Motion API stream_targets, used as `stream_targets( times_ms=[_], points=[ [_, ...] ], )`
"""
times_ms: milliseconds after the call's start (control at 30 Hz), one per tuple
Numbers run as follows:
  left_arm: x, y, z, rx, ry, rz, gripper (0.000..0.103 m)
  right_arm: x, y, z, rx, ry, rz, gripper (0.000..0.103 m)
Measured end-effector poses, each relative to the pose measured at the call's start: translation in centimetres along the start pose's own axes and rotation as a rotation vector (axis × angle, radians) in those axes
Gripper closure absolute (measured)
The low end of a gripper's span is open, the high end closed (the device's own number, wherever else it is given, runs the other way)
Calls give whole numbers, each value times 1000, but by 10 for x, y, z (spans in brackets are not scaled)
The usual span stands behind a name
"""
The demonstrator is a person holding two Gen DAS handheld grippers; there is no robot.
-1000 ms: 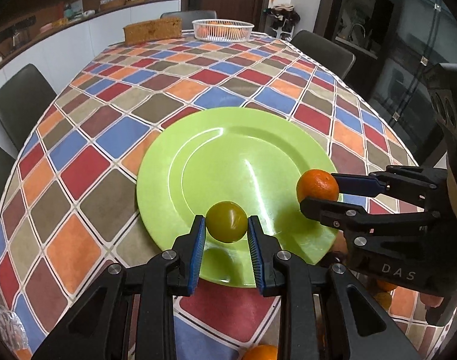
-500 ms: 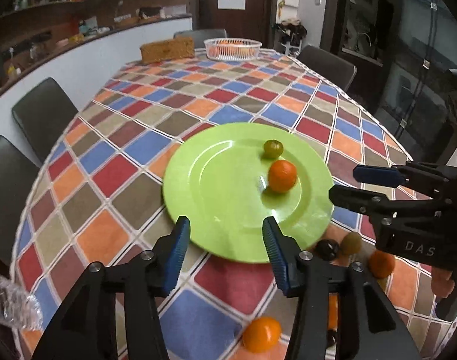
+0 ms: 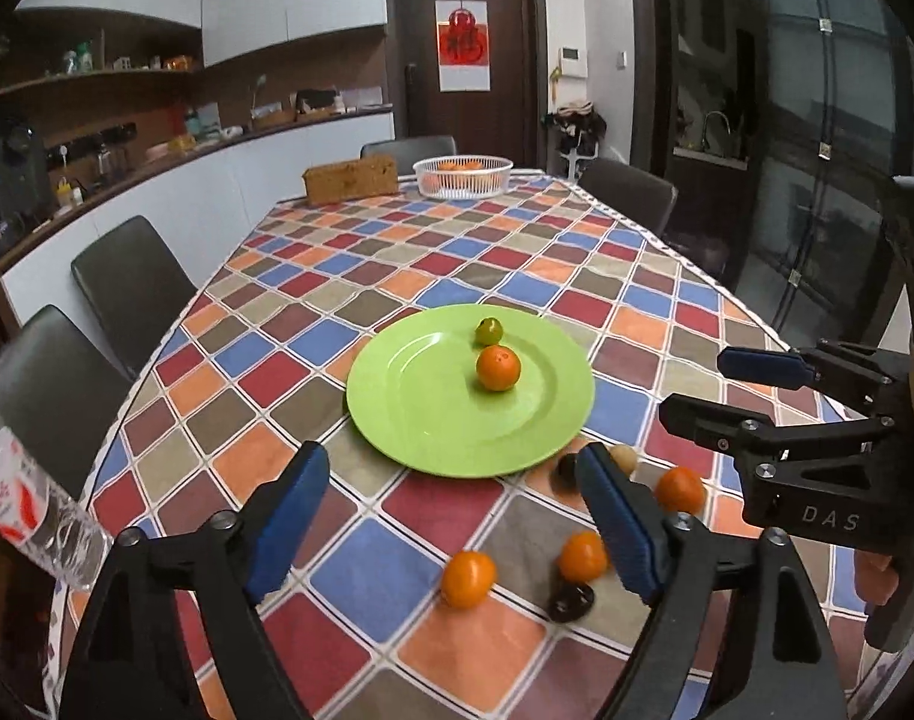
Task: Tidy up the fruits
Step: 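Grasp a dark plum with the left tool while the right tool grasps a brown round fruit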
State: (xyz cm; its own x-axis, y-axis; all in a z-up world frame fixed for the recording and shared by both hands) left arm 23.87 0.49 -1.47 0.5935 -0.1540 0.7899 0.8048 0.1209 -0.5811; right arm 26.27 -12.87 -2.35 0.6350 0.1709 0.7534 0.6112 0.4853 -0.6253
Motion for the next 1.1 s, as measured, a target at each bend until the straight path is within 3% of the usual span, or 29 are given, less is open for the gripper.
stream_targets(
  times_ms=[333,700,1100],
  points=[
    [-23,-32,-14,2,-1,-48,14,-37,-30,-2,-11,68,-38,42],
    [-53,-34,-21,-18,-22,-47,14,-64,-43,5,-45,52,-94,42],
    [-80,-12,-38,-55,27,-11,14,-92,-14,0,-26,95,-11,42]
  ],
)
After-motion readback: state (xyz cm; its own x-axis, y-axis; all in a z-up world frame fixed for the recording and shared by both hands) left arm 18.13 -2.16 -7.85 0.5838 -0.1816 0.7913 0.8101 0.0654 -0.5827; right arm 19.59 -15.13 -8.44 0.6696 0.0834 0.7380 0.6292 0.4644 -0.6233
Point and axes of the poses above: each gripper's, at about its wrist camera, not at the fingertips, and y roughly the way its jaws point, z to its left, x to its top, the point moved 7 cm from there along y, roughly the way its jaws point, and after that the axes turned 15 degrees about x, right-handed, at the moved point
